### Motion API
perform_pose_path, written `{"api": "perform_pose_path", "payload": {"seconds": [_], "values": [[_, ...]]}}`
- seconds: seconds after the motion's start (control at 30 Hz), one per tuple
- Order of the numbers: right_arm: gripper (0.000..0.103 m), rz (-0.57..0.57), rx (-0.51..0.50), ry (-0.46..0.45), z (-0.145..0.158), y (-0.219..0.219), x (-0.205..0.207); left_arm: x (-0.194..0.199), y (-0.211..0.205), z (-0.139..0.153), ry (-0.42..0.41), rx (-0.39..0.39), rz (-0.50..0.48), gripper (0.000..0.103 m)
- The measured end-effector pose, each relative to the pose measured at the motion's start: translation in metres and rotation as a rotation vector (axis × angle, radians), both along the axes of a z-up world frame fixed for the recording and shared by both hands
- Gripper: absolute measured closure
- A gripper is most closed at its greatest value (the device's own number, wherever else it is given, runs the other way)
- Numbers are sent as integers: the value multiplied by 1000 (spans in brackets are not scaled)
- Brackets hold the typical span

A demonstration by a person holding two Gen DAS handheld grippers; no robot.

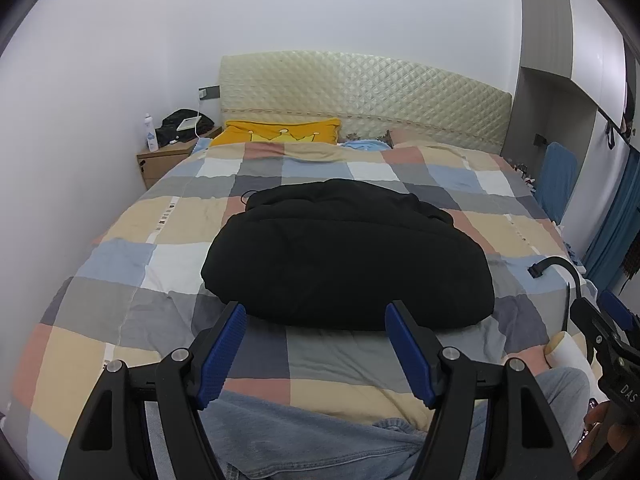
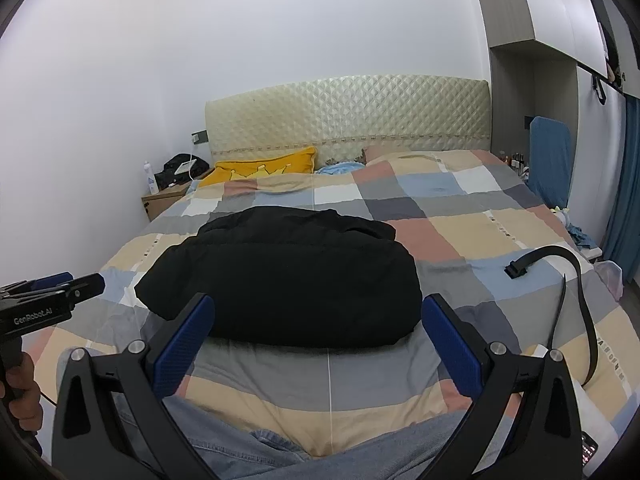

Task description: Fold large clothes

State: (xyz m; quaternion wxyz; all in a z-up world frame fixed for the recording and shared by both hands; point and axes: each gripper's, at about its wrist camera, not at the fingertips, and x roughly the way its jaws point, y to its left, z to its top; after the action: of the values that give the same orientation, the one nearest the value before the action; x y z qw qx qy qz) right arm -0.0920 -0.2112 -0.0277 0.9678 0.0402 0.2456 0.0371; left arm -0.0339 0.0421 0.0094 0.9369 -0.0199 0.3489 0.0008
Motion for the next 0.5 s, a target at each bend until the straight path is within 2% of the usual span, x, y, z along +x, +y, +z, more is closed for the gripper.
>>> {"api": "perform_pose_path", "payload": {"seconds": [0.5], "values": [[0, 3, -12, 5, -2, 5, 4, 0, 6, -1, 10, -5, -4, 31]]}}
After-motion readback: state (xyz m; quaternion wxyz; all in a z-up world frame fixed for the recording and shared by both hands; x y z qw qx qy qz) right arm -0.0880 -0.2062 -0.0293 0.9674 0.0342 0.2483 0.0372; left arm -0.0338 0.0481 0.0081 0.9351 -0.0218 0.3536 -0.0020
